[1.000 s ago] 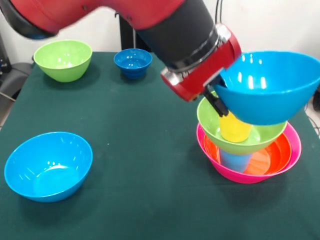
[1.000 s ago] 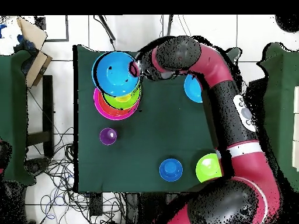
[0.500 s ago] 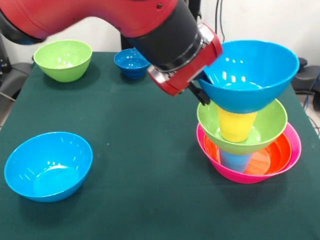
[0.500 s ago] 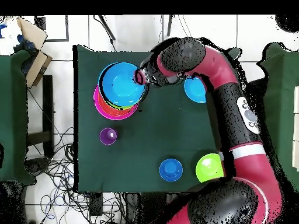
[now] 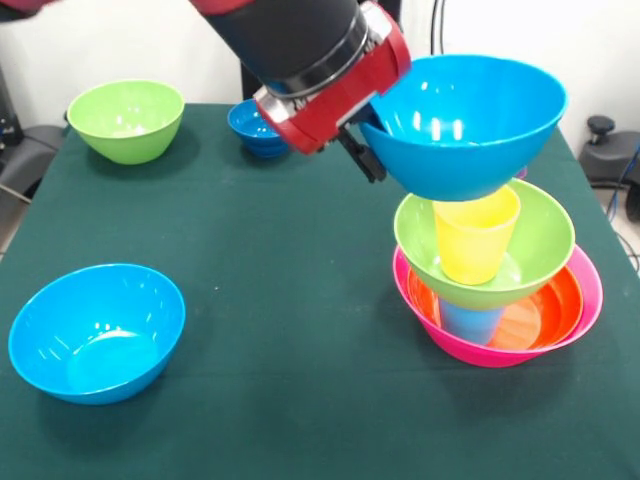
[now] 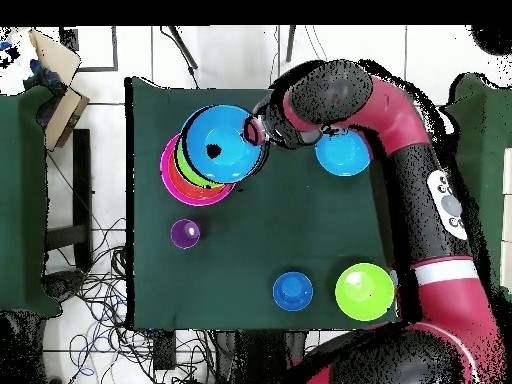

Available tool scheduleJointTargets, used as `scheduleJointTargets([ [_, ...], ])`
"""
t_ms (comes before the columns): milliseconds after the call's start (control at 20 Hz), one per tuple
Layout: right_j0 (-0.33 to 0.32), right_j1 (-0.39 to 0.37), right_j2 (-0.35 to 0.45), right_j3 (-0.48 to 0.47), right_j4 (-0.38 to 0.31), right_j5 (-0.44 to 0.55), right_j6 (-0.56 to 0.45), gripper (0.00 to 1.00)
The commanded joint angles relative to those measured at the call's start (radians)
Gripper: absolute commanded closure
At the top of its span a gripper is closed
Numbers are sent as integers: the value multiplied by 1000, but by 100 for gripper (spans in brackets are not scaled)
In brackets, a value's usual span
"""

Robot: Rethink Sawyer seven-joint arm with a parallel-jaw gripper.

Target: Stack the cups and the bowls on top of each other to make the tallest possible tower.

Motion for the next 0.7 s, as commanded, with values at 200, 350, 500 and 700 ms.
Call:
scheduleJointTargets([
  [200,-3,-33,-45,110,5,5,37,100],
  [350,-1,-24,-51,111,-4,-1,29,100],
  [500,5,-17,-60,99,-17,19,21,100],
  [700,17,11,-73,76,-40,17,11,100],
])
